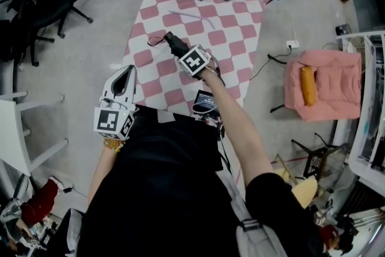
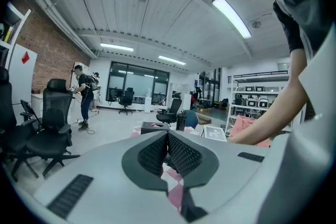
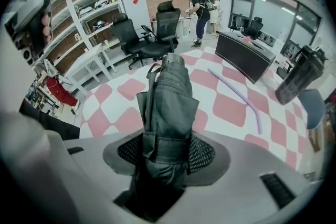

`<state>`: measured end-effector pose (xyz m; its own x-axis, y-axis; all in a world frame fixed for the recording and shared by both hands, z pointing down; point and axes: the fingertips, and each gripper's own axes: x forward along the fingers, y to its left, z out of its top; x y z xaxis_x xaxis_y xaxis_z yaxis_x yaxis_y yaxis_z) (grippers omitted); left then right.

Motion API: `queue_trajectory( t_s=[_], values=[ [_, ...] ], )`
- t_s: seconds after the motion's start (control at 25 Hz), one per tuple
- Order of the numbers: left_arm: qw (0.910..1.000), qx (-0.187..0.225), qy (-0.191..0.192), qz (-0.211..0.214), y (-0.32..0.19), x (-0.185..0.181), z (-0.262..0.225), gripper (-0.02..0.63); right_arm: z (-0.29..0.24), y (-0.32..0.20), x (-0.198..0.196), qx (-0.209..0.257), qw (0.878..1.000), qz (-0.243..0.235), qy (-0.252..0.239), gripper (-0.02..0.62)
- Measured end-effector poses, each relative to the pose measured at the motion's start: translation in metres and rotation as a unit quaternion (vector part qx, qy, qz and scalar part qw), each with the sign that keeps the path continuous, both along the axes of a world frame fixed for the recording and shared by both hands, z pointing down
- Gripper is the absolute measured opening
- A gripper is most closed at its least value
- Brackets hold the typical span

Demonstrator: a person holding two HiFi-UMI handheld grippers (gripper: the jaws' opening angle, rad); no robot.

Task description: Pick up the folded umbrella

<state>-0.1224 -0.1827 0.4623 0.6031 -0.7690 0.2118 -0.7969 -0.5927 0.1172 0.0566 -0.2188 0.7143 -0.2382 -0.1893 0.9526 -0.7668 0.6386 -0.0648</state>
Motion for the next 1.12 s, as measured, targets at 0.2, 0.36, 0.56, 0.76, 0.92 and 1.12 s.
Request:
queue_trajectory(
  t_s=[0.2, 0.36, 0.56, 0.76, 0.92, 1.12],
  values=[
    [1.0000, 0.008, 0.000, 0.004, -0.011, 0.008, -0.005, 0.014, -0.006, 0.004, 0.003, 0.001, 1.000, 0.010, -0.008, 0.215],
    [0.9998, 0.016, 0.004, 0.010, -0.026, 0.020, -0.010, 0.014, -0.009, 0.004, 0.001, 0.006, 1.000, 0.013, -0.021, 0.215],
    [0.9993, 0.029, 0.012, 0.019, -0.043, 0.039, -0.024, 0.014, -0.012, 0.007, 0.004, 0.006, 1.000, 0.018, -0.020, 0.215],
    [0.9988, 0.037, 0.016, 0.026, -0.055, 0.052, -0.032, 0.014, -0.014, 0.006, 0.002, 0.013, 0.999, 0.018, -0.026, 0.215],
    [0.9987, 0.039, 0.017, 0.029, -0.059, 0.057, -0.036, 0.014, -0.019, 0.007, 0.001, 0.015, 0.999, 0.019, -0.029, 0.215],
    [0.9985, 0.041, 0.015, 0.033, -0.062, 0.061, -0.039, 0.014, -0.028, 0.003, -0.013, 0.028, 0.998, 0.012, -0.064, 0.213]
  ],
)
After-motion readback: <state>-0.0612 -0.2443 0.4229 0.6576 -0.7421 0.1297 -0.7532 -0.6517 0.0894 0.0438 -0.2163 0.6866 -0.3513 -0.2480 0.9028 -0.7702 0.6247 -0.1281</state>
